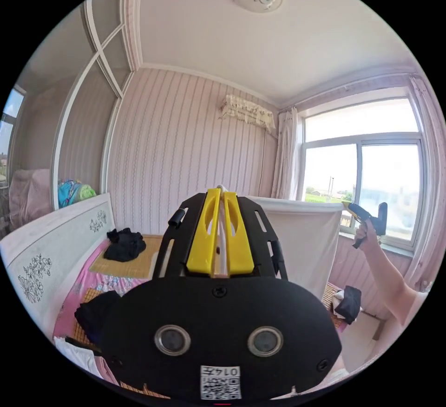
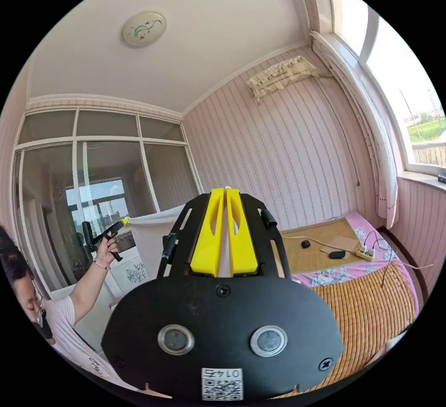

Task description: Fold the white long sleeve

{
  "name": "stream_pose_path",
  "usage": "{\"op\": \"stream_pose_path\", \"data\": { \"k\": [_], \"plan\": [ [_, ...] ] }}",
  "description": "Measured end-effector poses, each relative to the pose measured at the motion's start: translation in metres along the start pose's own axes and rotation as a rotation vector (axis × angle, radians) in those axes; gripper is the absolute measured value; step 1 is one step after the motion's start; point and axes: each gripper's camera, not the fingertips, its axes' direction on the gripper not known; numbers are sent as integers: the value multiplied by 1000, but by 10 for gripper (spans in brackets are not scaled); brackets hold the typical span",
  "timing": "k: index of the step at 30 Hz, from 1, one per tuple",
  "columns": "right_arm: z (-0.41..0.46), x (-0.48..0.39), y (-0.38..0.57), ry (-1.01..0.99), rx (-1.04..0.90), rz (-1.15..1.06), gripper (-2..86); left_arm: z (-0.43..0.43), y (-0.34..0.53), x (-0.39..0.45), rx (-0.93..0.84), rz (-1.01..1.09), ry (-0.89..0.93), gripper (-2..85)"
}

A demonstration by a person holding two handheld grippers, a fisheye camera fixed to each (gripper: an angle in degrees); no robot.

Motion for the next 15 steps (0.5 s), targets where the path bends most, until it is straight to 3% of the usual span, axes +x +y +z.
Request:
{"op": "stream_pose_path", "data": {
  "k": [5,10,15],
  "plan": [
    [18,3,42,-40,-85,-82,1,23,46,-11,-111,46,2,-10],
    [41,51,203,133,-411,-17,2,74,228,-32,-562,27,64,-10],
    [65,122,398,278,-795,268,2,113,420,-39,-975,-109,63,-9]
  ]
}}
